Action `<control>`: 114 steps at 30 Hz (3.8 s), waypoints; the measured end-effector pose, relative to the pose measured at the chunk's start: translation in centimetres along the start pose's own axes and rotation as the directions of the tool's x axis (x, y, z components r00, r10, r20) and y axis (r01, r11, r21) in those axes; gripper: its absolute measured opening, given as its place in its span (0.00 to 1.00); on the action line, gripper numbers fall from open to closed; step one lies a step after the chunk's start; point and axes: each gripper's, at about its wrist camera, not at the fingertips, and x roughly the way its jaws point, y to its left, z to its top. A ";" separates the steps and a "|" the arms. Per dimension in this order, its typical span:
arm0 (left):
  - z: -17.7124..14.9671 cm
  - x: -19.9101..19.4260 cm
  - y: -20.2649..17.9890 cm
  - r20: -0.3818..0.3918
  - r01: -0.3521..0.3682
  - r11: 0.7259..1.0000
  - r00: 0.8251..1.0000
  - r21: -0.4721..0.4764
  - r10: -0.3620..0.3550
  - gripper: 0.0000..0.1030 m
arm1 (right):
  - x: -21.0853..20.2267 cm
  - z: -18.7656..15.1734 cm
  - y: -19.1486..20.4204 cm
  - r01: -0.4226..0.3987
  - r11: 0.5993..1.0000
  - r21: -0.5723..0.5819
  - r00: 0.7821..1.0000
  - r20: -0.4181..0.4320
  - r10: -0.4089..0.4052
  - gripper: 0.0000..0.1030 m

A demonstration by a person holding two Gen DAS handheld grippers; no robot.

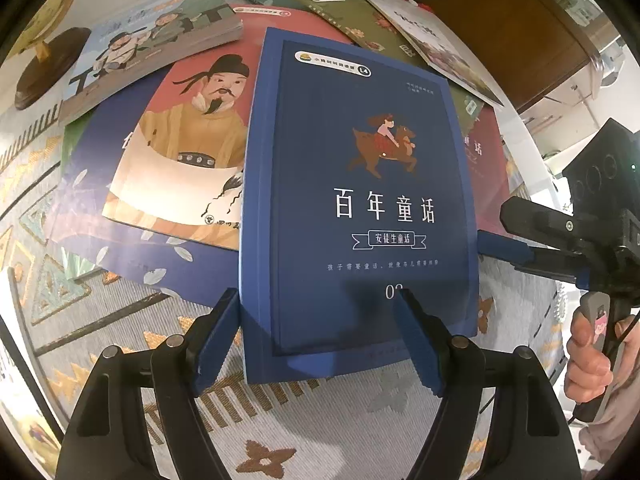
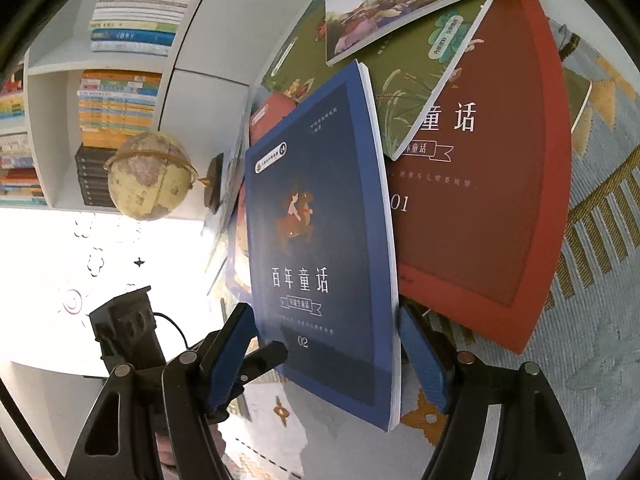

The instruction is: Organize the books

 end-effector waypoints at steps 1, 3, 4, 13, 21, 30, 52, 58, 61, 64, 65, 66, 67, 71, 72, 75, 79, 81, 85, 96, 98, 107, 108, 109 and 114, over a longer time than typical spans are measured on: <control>0.0 0.0 -0.1 0.001 -0.001 1.000 1.000 0.000 0.001 0.72 | 0.0 0.0 0.0 0.003 1.000 -0.005 1.000 0.001 -0.003 0.71; 0.0 0.0 -0.1 0.001 0.001 1.000 1.000 0.000 -0.001 0.72 | 0.3 0.1 0.1 0.024 1.000 -0.014 1.000 -0.002 -0.024 0.70; 0.0 0.0 0.0 0.001 0.003 1.000 1.000 0.000 -0.003 0.72 | 0.4 0.1 0.1 0.021 1.000 -0.017 1.000 -0.003 -0.021 0.70; 0.0 0.0 0.3 0.002 0.004 1.000 1.000 -0.009 -0.003 0.72 | -0.6 0.2 0.4 -0.061 0.997 -0.040 0.998 0.007 0.061 0.71; -0.1 -0.1 0.5 0.003 0.000 1.000 1.000 -0.008 0.000 0.72 | -1.2 0.1 0.5 -0.174 0.983 -0.050 0.985 -0.006 0.174 0.71; -0.1 -0.1 0.4 0.002 -0.007 1.000 1.000 0.000 0.007 0.72 | 0.1 -0.1 -0.8 -0.072 0.997 -0.031 0.996 -0.049 0.071 0.70; -0.3 -0.2 0.9 0.000 -0.021 1.000 1.000 -0.012 0.021 0.73 | -0.9 -0.8 -2.4 -0.170 0.985 0.020 0.985 -0.037 0.170 0.49; -0.3 0.1 0.5 0.001 -0.034 0.999 0.999 0.003 0.034 0.75 | 0.5 -0.6 -1.7 -0.030 0.999 -0.009 0.997 -0.073 0.030 0.48; -0.2 0.1 0.5 -0.001 -0.029 1.000 1.000 0.001 0.029 0.75 | 0.9 -0.5 -1.9 -0.020 1.000 0.004 0.994 -0.106 0.021 0.46; -0.2 0.1 0.4 0.001 -0.033 0.999 0.999 0.004 0.033 0.75 | 0.8 -0.5 -2.2 -0.031 0.999 0.030 0.994 -0.102 0.034 0.46; -0.2 0.2 0.3 0.002 -0.037 0.999 0.999 0.006 0.037 0.75 | 0.8 -0.5 -2.4 -0.038 0.998 0.043 0.994 -0.097 0.042 0.47; -0.2 0.2 0.3 0.001 -0.040 0.999 0.999 0.008 0.040 0.76 | 0.8 -0.5 -2.4 -0.050 0.998 0.050 0.994 -0.096 0.054 0.50; -0.3 0.2 0.3 0.001 -0.041 0.999 0.999 0.011 0.041 0.76 | 0.7 -0.5 -2.3 -0.052 0.998 0.041 0.994 -0.095 0.055 0.50; -0.2 0.2 0.3 0.005 -0.026 1.000 1.000 0.000 0.026 0.78 | -1.0 -0.7 -1.3 -0.214 0.977 -0.010 0.976 -0.051 0.213 0.50; -0.1 0.2 0.5 0.005 -0.019 1.000 1.000 -0.009 0.019 0.78 | -1.3 -0.7 -1.1 -0.271 0.962 -0.005 0.961 -0.051 0.271 0.50; -0.2 0.2 0.3 0.002 -0.029 1.000 1.000 0.003 0.029 0.79 | -0.5 -0.8 0.0 -0.179 0.980 -0.082 0.980 -0.101 0.171 0.49; -0.2 0.3 0.1 0.003 -0.037 0.999 0.999 0.012 0.037 0.79 | 1.4 -1.3 -0.4 -0.124 0.990 -0.073 0.985 -0.126 0.115 0.28; 0.0 0.1 0.4 0.005 -0.012 1.000 1.000 -0.010 0.012 0.79 | 1.5 -1.3 0.0 -0.097 0.991 -0.090 0.991 -0.101 0.088 0.12; -0.1 -0.9 1.3 0.034 0.044 0.998 0.999 -0.051 -0.043 0.79 | 1.0 -1.4 1.8 -0.045 0.980 -0.195 0.995 -0.100 0.026 0.08; -1.7 -5.0 2.7 0.117 0.101 0.992 0.989 -0.082 -0.091 0.79 | 0.9 -3.0 6.7 0.085 0.904 -0.420 0.989 -0.078 -0.129 0.10; -2.2 -5.6 2.9 0.128 0.093 0.992 0.988 -0.086 -0.082 0.79 | 1.0 -3.4 7.3 0.089 0.891 -0.446 0.987 -0.077 -0.137 0.10; -4.7 -8.7 5.4 0.195 0.082 0.983 0.980 -0.163 -0.050 0.79 | 2.4 -5.7 10.9 0.068 0.836 -0.545 0.985 -0.095 -0.142 0.11; -5.2 -9.1 5.7 0.204 0.081 0.982 0.978 -0.173 -0.044 0.79 | 2.7 -6.0 11.3 0.060 0.829 -0.556 0.985 -0.101 -0.139 0.11; -5.5 -9.4 6.0 0.210 0.077 0.980 0.977 -0.182 -0.038 0.79 | 2.9 -6.2 11.7 0.057 0.825 -0.563 0.985 -0.104 -0.139 0.11; -8.0 -11.4 8.0 0.245 0.049 0.969 0.970 -0.242 0.012 0.79 | 4.5 -8.0 13.8 0.019 0.795 -0.606 0.981 -0.141 -0.131 0.11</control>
